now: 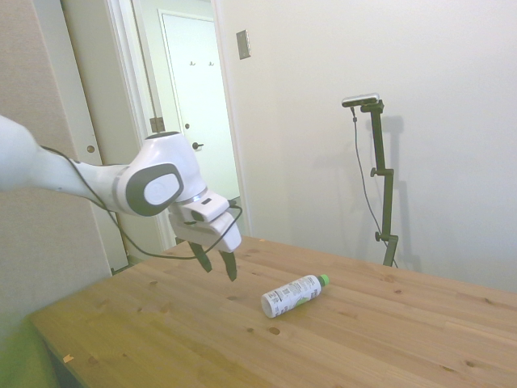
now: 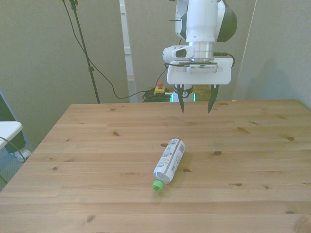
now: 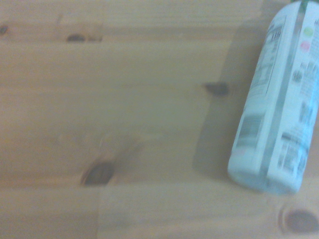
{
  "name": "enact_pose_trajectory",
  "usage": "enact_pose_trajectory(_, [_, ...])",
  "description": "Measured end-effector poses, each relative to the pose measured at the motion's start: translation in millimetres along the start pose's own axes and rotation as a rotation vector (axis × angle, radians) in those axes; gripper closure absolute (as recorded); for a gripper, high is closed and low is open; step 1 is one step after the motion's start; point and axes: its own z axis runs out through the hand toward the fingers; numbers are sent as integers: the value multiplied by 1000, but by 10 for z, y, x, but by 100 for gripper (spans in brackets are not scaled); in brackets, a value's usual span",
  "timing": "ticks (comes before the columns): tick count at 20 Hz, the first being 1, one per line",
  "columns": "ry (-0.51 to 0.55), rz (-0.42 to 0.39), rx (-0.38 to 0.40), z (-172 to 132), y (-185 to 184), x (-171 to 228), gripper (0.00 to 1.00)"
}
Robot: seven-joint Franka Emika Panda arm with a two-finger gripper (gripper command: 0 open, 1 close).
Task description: Stand the water bottle
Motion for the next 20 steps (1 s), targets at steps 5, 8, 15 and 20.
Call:
enact_pose_trajectory(5, [58,64,11,186,-243,790,0])
enact_pose_trajectory(8, [84,96,7,342,-338,1138,0])
enact_pose_trajectory(15, [92,157,-14,787,-441,1560,0])
enact_pose_trajectory(20, [84,189,-23,1061,-494,1692,0])
